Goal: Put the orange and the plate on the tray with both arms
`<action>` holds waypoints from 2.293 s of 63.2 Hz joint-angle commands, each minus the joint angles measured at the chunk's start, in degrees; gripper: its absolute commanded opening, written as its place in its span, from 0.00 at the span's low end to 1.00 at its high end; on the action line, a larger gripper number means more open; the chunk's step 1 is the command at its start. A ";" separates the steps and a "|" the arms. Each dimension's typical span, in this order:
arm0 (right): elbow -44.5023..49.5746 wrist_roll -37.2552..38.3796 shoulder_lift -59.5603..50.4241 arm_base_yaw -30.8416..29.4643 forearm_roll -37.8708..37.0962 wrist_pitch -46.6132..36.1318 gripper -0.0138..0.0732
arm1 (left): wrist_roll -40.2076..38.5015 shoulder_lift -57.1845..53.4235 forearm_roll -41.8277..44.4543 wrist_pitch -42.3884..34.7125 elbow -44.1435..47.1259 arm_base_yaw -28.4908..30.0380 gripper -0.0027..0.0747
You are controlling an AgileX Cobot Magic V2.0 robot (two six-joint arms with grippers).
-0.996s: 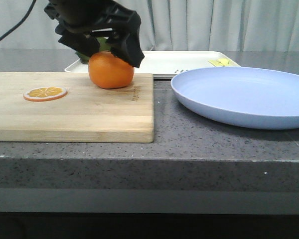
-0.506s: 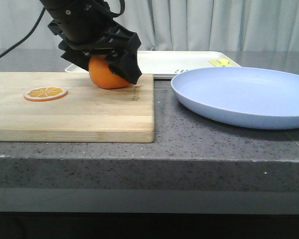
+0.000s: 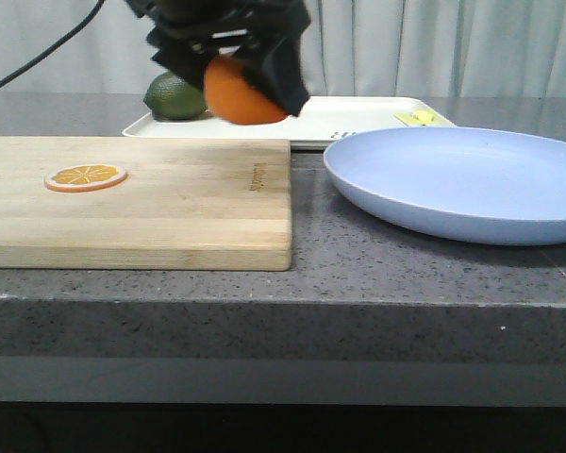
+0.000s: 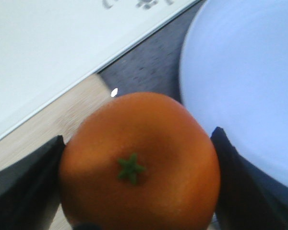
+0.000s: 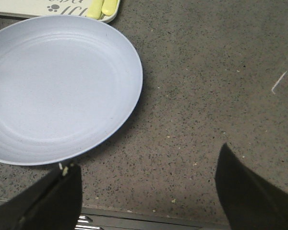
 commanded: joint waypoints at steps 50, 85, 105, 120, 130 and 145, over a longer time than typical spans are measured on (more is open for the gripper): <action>-1.44 -0.39 0.57 0.14 -0.07 -3.36 0.83 | 0.03 16.83 -0.46 -5.41 -21.45 -13.19 0.57; -1.44 -0.39 0.57 0.14 -0.07 -2.87 0.83 | -0.56 10.68 -4.88 1.74 -24.79 -13.19 0.86; -1.44 -0.39 0.57 0.14 -0.07 -1.98 0.83 | -0.56 -3.84 -4.09 4.67 -16.90 -11.29 0.86; -1.44 -0.39 0.57 0.14 -0.07 -2.03 0.83 | -0.56 -17.14 -4.42 0.67 -1.36 -5.66 0.86; -1.44 -0.39 0.57 0.14 -0.07 -2.15 0.83 | -0.56 -26.28 -4.63 -2.11 10.22 -0.52 0.86; -1.44 -0.39 0.57 0.14 -0.07 -2.50 0.83 | -0.56 -39.92 -6.64 -2.47 23.98 6.48 0.86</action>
